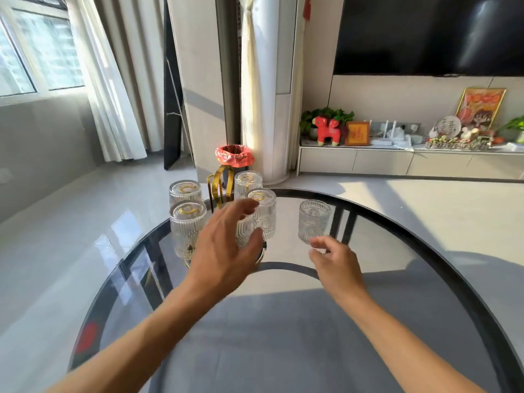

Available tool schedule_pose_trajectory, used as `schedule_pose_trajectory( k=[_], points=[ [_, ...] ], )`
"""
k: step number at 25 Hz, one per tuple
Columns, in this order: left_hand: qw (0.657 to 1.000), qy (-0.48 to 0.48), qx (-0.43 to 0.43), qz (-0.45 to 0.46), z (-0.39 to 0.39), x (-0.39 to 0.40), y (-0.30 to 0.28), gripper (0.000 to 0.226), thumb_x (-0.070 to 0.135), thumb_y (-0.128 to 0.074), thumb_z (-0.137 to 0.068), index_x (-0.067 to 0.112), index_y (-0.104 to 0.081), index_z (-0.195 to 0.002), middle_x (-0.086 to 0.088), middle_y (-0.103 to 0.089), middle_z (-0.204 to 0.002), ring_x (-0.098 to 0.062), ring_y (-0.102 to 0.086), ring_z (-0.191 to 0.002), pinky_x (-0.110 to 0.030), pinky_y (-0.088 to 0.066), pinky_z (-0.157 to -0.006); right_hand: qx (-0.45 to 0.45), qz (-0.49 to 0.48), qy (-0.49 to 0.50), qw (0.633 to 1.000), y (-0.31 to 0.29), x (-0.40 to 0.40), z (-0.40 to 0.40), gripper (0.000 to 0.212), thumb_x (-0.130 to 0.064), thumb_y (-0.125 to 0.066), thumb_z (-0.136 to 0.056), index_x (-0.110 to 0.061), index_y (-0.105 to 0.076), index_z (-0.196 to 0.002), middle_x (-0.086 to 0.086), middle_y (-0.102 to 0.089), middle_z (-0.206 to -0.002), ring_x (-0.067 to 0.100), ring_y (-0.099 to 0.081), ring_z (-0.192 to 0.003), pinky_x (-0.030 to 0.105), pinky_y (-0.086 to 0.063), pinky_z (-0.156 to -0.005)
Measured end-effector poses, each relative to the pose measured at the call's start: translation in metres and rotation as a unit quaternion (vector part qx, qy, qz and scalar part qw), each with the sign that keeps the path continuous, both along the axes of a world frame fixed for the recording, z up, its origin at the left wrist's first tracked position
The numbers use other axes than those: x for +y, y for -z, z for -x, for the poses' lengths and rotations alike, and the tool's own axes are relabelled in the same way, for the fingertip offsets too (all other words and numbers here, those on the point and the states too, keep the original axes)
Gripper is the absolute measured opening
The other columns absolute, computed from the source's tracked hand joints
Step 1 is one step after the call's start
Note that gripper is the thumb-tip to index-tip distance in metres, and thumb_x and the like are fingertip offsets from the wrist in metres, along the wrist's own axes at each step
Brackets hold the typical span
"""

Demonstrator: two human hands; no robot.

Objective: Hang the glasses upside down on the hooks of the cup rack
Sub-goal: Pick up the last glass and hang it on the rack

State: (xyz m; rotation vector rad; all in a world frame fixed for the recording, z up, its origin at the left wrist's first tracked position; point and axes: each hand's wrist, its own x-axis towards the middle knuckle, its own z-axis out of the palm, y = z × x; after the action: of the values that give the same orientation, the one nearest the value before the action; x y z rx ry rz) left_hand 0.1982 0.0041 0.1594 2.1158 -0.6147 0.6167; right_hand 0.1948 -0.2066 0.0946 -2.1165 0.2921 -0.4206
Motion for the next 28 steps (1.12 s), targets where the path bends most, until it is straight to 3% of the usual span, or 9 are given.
schedule_pose_trajectory(
  k=[6, 9, 11, 15, 17, 19, 22, 28],
  points=[
    [0.961, 0.059, 0.132, -0.237, -0.008, -0.05, 0.089, 0.059, 0.039, -0.058, -0.091, 0.019, -0.041, -0.144, -0.003, -0.046, -0.148, -0.023, -0.043, -0.134, -0.033, -0.035, -0.107, 0.076, -0.027, 0.018, 0.997, 0.015, -0.042, 0.015, 0.035, -0.022, -0.067, -0.08, -0.022, -0.064, -0.115, -0.002, -0.067, -0.116, 0.019, -0.061, -0.101, 0.037, -0.05, -0.089],
    [0.93, 0.034, 0.146, -0.337, -0.018, -0.056, 0.127, 0.068, 0.053, -0.039, -0.097, 0.019, -0.022, -0.154, -0.007, -0.02, -0.163, -0.023, -0.015, -0.15, -0.035, -0.012, -0.12, 0.077, -0.038, 0.02, 0.996, 0.027, -0.051, 0.008, 0.044, -0.025, -0.07, -0.075, -0.025, -0.06, -0.119, -0.003, -0.065, -0.119, 0.015, -0.061, -0.098, 0.035, -0.05, -0.085],
    [0.919, 0.025, 0.122, -0.375, -0.022, -0.057, 0.143, 0.068, 0.057, -0.024, -0.099, 0.022, -0.012, -0.156, -0.006, -0.006, -0.166, -0.02, 0.0, -0.152, -0.033, 0.004, -0.119, 0.062, -0.05, 0.033, 0.996, 0.037, -0.056, -0.01, 0.057, -0.024, -0.073, -0.073, -0.024, -0.054, -0.126, -0.002, -0.061, -0.127, 0.017, -0.061, -0.1, 0.038, -0.05, -0.088],
    [0.921, 0.022, 0.104, -0.374, -0.031, -0.055, 0.158, 0.073, 0.064, -0.011, -0.094, 0.027, -0.011, -0.156, -0.002, -0.002, -0.166, -0.017, 0.003, -0.152, -0.034, 0.005, -0.122, 0.045, -0.078, 0.053, 0.995, 0.061, -0.055, -0.064, 0.087, -0.025, -0.077, -0.068, -0.023, -0.034, -0.144, 0.003, -0.047, -0.146, 0.025, -0.049, -0.127, 0.041, -0.041, -0.103],
    [0.923, 0.017, 0.101, -0.371, -0.032, -0.057, 0.156, 0.073, 0.065, -0.009, -0.093, 0.028, -0.011, -0.156, -0.001, -0.002, -0.166, -0.017, 0.003, -0.152, -0.037, 0.001, -0.123, 0.036, -0.07, 0.044, 0.996, 0.068, -0.05, -0.089, 0.096, -0.025, -0.079, -0.066, -0.024, -0.028, -0.146, 0.004, -0.045, -0.148, 0.026, -0.045, -0.129, 0.034, -0.038, -0.1],
    [0.923, 0.025, 0.103, -0.369, -0.034, -0.058, 0.16, 0.072, 0.065, -0.011, -0.093, 0.029, -0.012, -0.156, -0.001, -0.003, -0.166, -0.017, 0.003, -0.152, -0.036, 0.002, -0.122, 0.02, -0.079, 0.046, 0.996, 0.07, -0.046, -0.114, 0.096, -0.026, -0.082, -0.062, -0.024, -0.031, -0.144, 0.005, -0.053, -0.139, 0.026, -0.052, -0.12, 0.03, -0.042, -0.093],
    [0.927, 0.021, 0.101, -0.36, -0.036, -0.056, 0.162, 0.071, 0.065, -0.014, -0.094, 0.029, -0.015, -0.155, -0.002, -0.006, -0.166, -0.018, 0.0, -0.152, -0.033, 0.006, -0.12, 0.02, -0.076, 0.073, 0.994, 0.073, -0.044, -0.135, 0.084, -0.033, -0.084, -0.061, -0.021, -0.041, -0.131, 0.006, -0.06, -0.128, 0.029, -0.059, -0.11, 0.037, -0.05, -0.089],
    [0.936, 0.032, 0.122, -0.33, -0.029, -0.058, 0.153, 0.064, 0.058, -0.028, -0.095, 0.022, -0.034, -0.148, -0.007, -0.025, -0.162, -0.024, -0.014, -0.15, -0.036, -0.005, -0.121, -0.014, -0.085, -0.013, 0.996, 0.058, -0.051, -0.095, 0.085, -0.027, -0.088, -0.062, -0.023, -0.045, -0.135, 0.005, -0.056, -0.132, 0.025, -0.055, -0.116, 0.047, -0.047, -0.098]
  ],
)
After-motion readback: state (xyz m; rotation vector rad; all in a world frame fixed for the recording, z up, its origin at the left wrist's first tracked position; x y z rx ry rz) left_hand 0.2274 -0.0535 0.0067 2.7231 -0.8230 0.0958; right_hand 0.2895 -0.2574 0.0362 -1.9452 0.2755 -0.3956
